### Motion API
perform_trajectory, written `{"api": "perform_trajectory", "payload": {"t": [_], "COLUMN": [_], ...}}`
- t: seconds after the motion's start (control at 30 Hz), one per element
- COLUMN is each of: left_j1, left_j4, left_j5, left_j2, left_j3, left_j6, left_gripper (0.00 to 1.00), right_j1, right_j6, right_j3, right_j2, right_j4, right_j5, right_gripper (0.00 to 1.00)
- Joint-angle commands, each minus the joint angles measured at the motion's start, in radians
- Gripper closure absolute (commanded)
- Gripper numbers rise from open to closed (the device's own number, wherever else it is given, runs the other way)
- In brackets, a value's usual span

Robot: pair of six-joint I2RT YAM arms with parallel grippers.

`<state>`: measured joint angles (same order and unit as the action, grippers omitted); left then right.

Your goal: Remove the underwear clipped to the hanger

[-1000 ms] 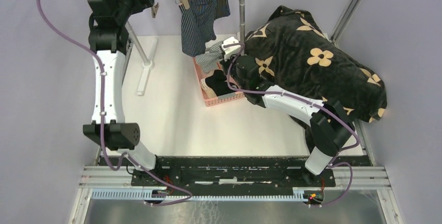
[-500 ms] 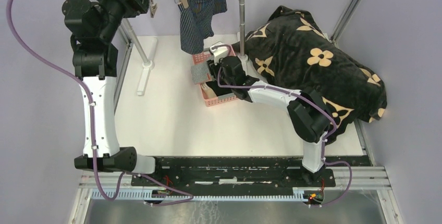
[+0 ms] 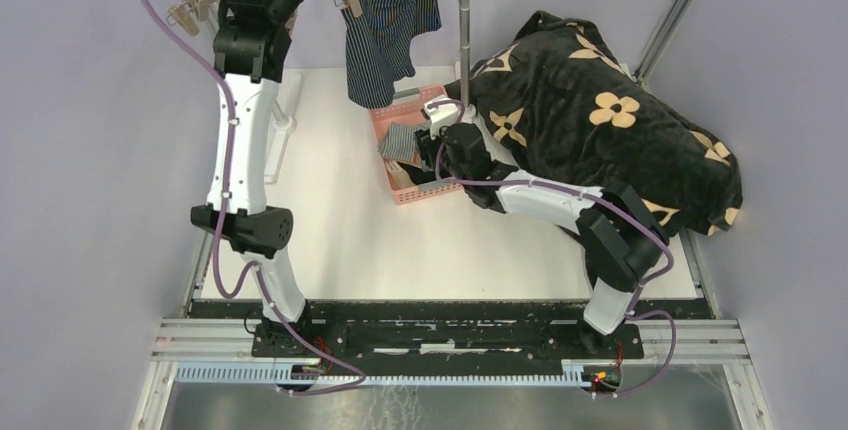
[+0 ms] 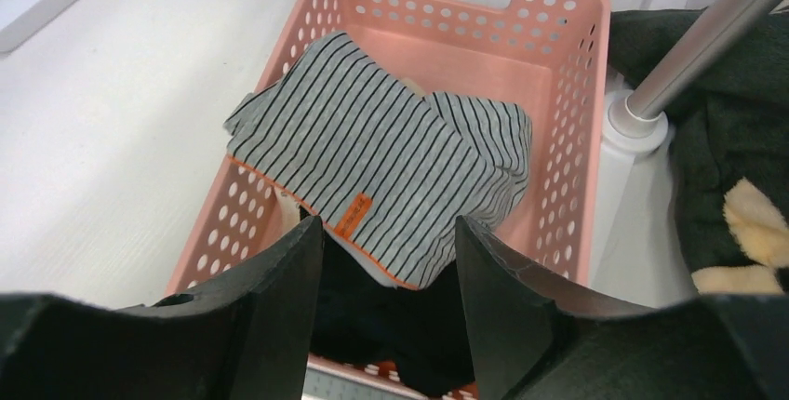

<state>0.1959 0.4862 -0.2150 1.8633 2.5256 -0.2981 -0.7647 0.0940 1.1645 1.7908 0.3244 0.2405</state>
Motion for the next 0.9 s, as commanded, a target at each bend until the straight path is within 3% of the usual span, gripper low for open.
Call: {"api": "perform_trajectory", "payload": {"t": [0.0,0.27,0.5,0.77,0.87], "left_j1": [0.025,0.047,0.076,0.079,0.081], "left_j4": [-0.044,-0.172,-0.181,-0.173,-0.158], "left_j5": [0.092,0.113,0.155,0.181,0.192], "left_j2": [0.048,0.054,0.066,0.094,0.111], "left_j3": [0.012,-0.103,-0.106,-0.101,-0.097], "left_j6": [0.057,0.077,0.116,0.129,0.138], "left_gripper": [0.25,0.29,0.38,0.41,0.48], "right_j1": [-0.001,-0.033,-0.067,-0.085,-0.086], "right_j6": [0.043,0.02,-0.013,-0.037,-0.039], "right_j3": [-0.066,-0.14,-0.158,-0.188,-0.197], "right_j2": [-0.132,-0.22,-0.247,-0.275,-0.286], "right_j4": [0.08,0.068,0.062,0.067,0.07], "right_j5": [-0.045,-0.044,-0.007,0.011,0.01], "right_gripper": [0.38,0.39,0.4,0.41,0.41]}}
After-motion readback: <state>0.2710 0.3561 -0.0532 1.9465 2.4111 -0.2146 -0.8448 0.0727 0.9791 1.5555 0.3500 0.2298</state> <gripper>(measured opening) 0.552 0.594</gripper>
